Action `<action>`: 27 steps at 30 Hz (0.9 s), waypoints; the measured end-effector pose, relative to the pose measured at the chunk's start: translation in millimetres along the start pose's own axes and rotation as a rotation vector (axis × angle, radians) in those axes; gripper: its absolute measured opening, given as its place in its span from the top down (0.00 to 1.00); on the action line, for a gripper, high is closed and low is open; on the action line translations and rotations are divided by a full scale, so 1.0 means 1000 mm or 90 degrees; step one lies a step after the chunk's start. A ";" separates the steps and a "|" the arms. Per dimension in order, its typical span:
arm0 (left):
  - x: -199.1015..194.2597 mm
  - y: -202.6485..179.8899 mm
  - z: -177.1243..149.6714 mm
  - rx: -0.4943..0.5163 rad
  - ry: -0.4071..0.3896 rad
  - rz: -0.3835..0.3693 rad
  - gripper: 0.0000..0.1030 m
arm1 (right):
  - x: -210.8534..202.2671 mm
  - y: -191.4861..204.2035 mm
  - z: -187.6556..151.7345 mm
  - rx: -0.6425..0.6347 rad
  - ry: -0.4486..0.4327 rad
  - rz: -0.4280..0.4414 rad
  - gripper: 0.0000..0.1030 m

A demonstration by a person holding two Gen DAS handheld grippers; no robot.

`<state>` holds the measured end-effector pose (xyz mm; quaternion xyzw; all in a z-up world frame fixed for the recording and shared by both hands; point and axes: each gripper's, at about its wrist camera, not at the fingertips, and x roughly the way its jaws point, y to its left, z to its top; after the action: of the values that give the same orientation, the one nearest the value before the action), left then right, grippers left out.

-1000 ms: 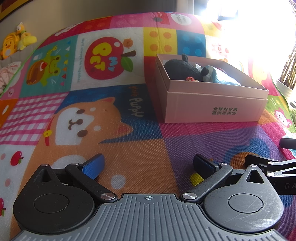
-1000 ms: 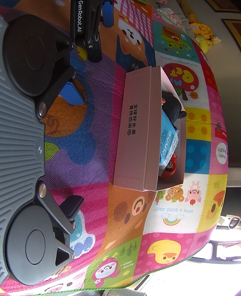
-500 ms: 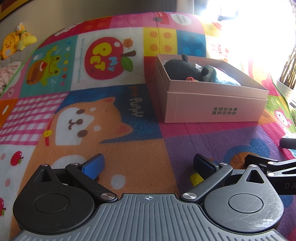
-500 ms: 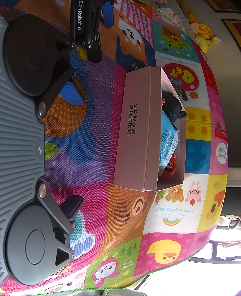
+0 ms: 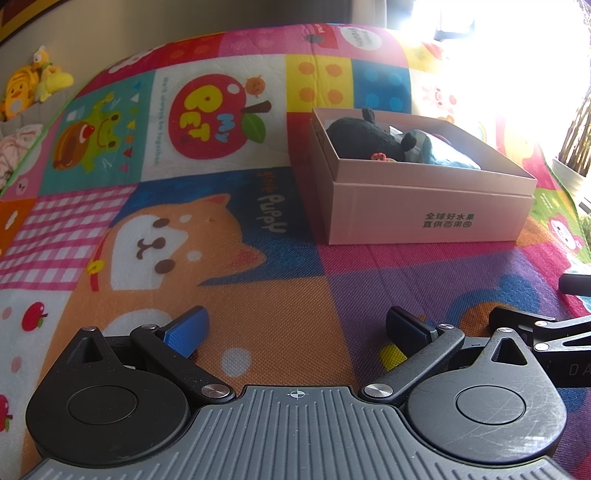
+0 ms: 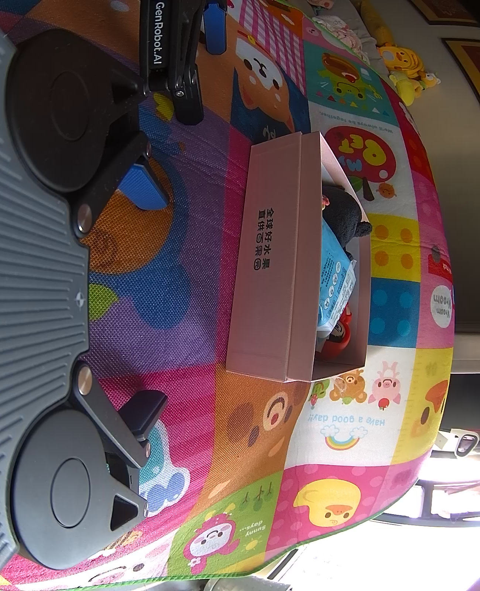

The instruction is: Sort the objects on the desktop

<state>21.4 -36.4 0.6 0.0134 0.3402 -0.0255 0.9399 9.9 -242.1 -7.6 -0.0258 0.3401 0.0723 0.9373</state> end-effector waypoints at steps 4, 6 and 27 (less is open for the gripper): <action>0.000 0.000 0.000 0.000 0.001 -0.001 0.00 | 0.000 0.000 0.000 0.000 0.000 0.000 0.00; -0.001 -0.001 -0.001 0.004 0.001 0.002 0.00 | 0.000 0.000 0.000 0.000 0.000 0.000 0.00; -0.011 0.003 -0.001 0.008 0.044 -0.025 0.00 | 0.000 0.000 0.000 0.000 0.000 0.000 0.00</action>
<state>11.9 -32.9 7.0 0.0134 0.3728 -0.0452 0.9267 10.2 -242.0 -7.8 -0.0257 0.3402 0.0723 0.9372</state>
